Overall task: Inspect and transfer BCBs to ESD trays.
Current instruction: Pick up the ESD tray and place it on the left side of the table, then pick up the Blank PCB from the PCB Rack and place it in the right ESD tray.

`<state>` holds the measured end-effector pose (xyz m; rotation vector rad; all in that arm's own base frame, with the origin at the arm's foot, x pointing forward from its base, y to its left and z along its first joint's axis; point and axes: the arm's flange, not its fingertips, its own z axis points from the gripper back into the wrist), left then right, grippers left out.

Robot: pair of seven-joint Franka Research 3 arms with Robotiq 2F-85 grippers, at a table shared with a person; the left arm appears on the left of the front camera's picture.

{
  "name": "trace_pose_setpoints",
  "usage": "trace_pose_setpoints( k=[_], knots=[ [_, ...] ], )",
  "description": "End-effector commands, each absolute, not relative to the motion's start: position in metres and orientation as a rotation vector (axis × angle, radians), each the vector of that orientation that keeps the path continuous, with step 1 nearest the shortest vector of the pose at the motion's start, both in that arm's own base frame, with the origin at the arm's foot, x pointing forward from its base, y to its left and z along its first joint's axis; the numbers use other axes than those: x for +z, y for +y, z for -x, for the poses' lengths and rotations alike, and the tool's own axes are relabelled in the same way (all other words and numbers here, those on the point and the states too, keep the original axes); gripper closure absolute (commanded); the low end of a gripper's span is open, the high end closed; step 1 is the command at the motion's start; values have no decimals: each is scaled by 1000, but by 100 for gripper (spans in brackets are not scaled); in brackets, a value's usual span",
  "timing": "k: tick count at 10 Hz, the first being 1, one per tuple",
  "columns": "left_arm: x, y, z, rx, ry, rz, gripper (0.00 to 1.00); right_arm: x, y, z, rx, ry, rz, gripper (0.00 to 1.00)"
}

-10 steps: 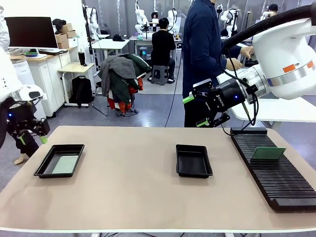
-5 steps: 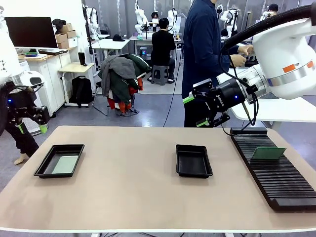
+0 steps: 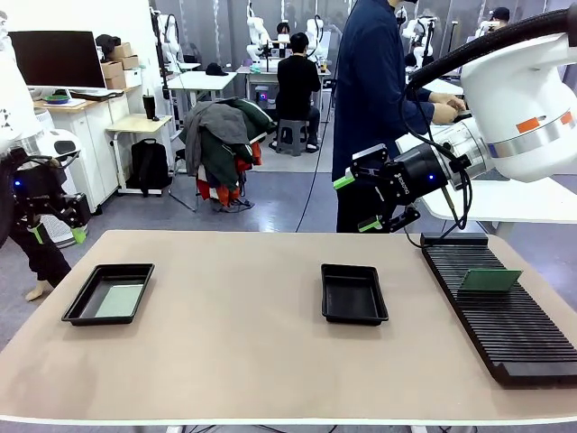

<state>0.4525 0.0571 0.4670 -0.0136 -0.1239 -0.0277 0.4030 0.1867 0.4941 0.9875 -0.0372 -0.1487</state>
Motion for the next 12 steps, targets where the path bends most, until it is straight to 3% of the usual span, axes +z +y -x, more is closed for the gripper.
trace_pose_setpoints(
  k=[1, 12],
  knots=[
    [464, 56, -451, -29, -128, 13, 27, 493, 189, -406, -171, -44, -993, 0],
    [464, 56, -451, -29, -128, 13, 27, 493, 189, -406, -171, -44, -993, 0]
  ],
)
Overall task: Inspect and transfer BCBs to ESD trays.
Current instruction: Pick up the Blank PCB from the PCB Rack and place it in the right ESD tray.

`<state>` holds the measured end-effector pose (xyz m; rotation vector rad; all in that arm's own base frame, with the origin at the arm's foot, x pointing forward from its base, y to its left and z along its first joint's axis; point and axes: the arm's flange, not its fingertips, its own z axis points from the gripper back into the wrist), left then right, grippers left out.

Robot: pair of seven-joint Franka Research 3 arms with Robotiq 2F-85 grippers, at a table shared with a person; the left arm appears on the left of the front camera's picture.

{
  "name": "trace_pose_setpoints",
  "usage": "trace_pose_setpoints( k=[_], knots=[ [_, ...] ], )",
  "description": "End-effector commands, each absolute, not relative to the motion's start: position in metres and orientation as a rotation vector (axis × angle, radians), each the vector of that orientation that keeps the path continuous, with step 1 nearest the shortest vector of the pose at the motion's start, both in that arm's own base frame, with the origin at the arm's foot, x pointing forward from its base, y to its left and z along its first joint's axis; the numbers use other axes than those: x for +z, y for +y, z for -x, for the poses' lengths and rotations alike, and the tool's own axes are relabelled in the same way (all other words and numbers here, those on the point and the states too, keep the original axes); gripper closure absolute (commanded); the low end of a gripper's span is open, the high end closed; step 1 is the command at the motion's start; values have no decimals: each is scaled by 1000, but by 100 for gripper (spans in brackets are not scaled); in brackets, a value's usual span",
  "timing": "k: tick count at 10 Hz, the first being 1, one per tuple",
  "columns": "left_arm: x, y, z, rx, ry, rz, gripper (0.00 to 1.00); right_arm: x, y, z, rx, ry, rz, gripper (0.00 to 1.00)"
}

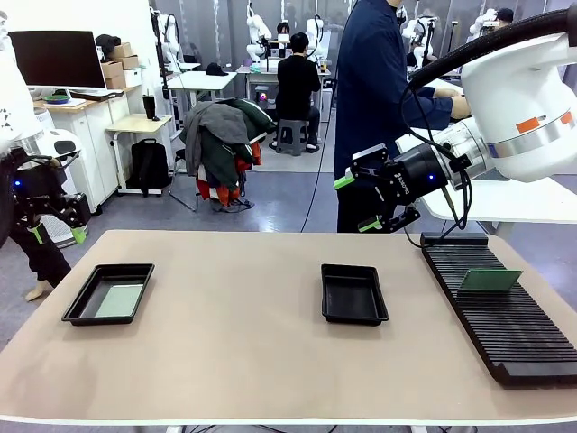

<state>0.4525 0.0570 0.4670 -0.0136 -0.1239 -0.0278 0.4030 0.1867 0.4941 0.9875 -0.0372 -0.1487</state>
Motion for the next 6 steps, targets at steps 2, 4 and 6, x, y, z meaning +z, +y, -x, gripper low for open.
trace_pose_setpoints(
  k=[2, 4, 6],
  knots=[
    [464, 56, -451, -29, -128, 13, 27, 494, 187, -403, -149, -37, -988, 0],
    [464, 56, -451, -29, -128, 13, 27, 541, 150, -379, 77, -211, -888, 0],
    [464, 56, -451, -29, -128, 13, 27, 592, 111, -356, 284, -314, -754, 0]
  ],
)
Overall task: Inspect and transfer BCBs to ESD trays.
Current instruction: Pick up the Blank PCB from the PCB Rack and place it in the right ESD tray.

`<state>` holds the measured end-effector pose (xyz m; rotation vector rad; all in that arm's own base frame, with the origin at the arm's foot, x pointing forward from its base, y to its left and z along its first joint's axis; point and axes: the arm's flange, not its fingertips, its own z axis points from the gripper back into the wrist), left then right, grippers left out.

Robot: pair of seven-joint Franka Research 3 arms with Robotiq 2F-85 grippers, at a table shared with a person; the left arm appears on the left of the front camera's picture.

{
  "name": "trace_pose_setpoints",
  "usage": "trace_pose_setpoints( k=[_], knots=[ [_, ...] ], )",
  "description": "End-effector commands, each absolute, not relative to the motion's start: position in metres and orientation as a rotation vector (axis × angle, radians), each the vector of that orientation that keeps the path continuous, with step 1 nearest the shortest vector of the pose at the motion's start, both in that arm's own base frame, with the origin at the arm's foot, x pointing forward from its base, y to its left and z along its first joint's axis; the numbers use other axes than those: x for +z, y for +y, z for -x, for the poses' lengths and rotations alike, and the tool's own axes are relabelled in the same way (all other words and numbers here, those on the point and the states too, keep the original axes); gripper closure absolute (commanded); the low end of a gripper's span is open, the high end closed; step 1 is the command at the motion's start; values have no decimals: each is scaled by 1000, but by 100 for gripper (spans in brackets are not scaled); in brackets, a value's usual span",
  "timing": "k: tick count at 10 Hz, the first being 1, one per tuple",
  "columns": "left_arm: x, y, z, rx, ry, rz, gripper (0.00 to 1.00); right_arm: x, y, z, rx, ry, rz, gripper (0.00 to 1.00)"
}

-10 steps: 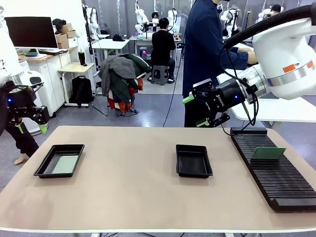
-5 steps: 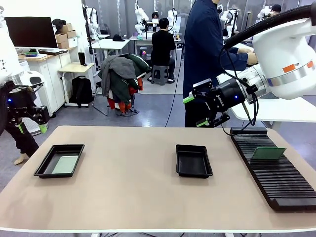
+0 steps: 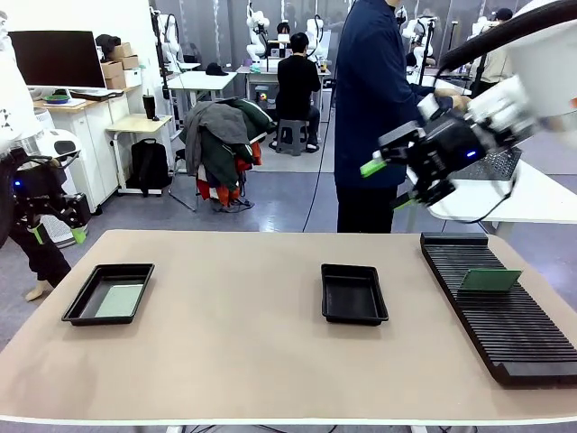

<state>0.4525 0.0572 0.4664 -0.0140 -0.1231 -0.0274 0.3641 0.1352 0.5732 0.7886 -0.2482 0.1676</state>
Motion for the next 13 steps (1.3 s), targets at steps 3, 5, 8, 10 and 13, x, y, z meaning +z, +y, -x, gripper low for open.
trace_pose_setpoints(
  k=[3, 5, 8, 10, 13],
  knots=[
    [464, 56, -451, -29, -128, 13, 27, 655, 50, -346, 629, -305, -533, 0],
    [464, 56, -451, -29, -128, 13, 27, 687, 10, -340, 936, -346, -348, 0],
    [464, 56, -451, -29, -128, 13, 27, 701, -21, -344, 1227, -304, -124, 0],
    [464, 56, -451, -29, -128, 13, 27, 703, -34, -350, 1360, -352, -15, 0],
    [464, 56, -451, -29, -128, 13, 27, 701, -46, -363, 1475, -250, 39, 0]
  ],
)
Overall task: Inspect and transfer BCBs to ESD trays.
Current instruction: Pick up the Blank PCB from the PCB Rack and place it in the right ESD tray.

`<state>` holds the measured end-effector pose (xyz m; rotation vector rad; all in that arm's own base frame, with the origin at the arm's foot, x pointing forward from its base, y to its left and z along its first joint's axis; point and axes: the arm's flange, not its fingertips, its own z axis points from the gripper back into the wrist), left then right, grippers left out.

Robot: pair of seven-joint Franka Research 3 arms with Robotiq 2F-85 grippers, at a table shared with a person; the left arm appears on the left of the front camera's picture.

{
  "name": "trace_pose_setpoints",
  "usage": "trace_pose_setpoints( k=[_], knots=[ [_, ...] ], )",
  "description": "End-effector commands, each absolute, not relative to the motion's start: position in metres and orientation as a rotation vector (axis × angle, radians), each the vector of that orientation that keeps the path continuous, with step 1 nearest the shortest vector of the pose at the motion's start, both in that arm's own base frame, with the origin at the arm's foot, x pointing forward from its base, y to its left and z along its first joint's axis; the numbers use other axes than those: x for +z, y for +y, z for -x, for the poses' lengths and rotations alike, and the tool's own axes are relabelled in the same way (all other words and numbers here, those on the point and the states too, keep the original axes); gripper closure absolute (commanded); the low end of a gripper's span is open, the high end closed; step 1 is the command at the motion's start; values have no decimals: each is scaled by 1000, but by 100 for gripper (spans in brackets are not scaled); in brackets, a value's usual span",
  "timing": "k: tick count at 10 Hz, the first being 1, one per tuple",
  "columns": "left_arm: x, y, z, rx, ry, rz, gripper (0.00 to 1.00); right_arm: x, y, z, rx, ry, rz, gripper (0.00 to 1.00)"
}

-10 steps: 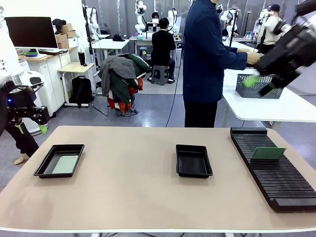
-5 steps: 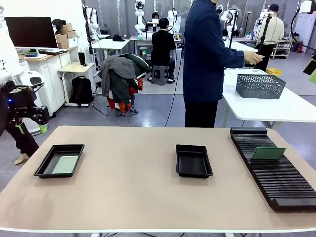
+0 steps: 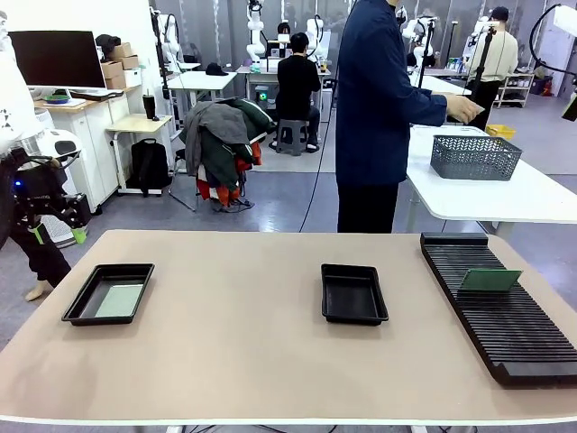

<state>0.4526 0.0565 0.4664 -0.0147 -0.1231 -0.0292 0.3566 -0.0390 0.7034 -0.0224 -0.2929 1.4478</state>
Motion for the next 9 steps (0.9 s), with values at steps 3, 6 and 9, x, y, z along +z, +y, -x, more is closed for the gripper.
trace_pose_setpoints(
  k=[3, 6, 9],
  knots=[
    [464, 56, -451, -29, -128, 13, 27, 697, -53, -370, 1528, -174, 76, 0],
    [464, 56, -451, -29, -128, 13, 27, 694, -56, -377, 1532, -161, 102, 0],
    [464, 56, -451, -29, -128, 13, 27, 691, -50, -372, 1522, -192, 74, 0]
  ],
)
